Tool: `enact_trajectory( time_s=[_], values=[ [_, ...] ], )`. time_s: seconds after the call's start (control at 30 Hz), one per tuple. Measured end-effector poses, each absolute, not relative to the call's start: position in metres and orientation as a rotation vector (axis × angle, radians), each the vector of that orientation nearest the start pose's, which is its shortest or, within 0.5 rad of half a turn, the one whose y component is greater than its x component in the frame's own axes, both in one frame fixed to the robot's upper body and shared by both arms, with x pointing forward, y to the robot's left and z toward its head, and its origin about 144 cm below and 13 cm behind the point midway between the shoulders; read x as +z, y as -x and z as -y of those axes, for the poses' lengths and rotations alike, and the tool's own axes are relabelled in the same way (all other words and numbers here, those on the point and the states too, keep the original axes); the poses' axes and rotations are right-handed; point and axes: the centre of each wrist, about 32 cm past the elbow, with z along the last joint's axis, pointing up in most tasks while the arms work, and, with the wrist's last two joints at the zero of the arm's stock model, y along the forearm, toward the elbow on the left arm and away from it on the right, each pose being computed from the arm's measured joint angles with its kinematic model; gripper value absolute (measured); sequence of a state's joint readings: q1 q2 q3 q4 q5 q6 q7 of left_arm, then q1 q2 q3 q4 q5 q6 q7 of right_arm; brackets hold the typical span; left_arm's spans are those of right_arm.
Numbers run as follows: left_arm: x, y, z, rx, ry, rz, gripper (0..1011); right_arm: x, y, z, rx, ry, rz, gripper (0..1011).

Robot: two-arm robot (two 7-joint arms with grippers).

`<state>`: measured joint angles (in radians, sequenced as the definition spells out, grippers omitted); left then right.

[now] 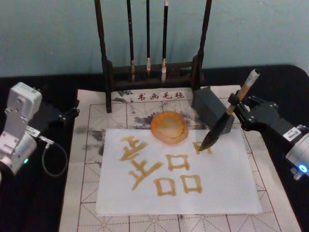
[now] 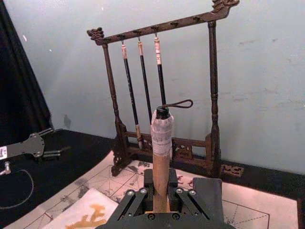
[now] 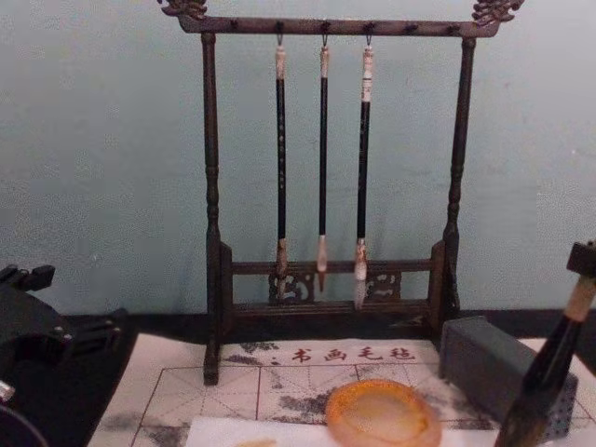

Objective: Pick up the brush from the inkstone, write on the paper, then place the brush back to its original position.

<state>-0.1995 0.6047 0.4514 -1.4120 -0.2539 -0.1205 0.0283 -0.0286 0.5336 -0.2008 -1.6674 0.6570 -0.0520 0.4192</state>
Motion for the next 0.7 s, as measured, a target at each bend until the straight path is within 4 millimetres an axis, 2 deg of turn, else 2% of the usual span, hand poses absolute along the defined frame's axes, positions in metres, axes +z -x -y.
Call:
enact_trajectory(
  time_s=[0.7],
  values=[
    [1.1398, -0.4886, -0.3097, 1.248, -0.304, 0.285, 1001, 1.1669, -0.4437, 0.3069, -0.929, -0.107, -0.090, 198]
  ],
)
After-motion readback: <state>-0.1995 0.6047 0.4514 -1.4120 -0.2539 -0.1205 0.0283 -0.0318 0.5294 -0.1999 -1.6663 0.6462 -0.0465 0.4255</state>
